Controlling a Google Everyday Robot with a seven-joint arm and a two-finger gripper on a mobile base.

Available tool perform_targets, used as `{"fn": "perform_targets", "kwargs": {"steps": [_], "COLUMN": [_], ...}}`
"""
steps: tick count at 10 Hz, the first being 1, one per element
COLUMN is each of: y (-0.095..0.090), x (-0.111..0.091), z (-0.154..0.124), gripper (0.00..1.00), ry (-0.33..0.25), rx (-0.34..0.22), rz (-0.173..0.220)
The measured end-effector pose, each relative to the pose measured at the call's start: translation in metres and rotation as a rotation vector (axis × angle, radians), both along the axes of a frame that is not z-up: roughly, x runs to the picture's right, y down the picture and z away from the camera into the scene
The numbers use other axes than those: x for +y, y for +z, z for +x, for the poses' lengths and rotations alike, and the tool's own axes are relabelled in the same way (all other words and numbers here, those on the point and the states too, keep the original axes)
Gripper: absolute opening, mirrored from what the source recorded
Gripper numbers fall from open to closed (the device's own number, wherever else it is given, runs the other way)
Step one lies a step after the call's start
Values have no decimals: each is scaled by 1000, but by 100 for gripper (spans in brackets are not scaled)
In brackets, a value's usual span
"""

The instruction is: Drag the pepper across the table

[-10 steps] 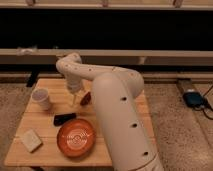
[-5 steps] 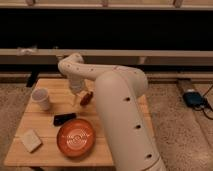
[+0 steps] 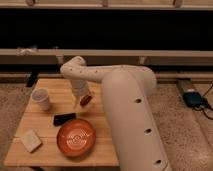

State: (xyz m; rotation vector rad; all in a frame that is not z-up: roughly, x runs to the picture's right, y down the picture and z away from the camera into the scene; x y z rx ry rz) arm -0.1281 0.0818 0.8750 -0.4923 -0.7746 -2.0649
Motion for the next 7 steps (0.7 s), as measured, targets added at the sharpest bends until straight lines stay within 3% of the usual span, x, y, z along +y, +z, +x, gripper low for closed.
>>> {"fn": "perform_targets", "kwargs": {"steps": [2, 4, 7], "y": [1, 4, 11], "x": [4, 10, 11], "z": [1, 7, 4], "gripper": [80, 80, 80], "ry": [36, 125, 195], "rx": [32, 78, 77], "rz": [10, 28, 40]}}
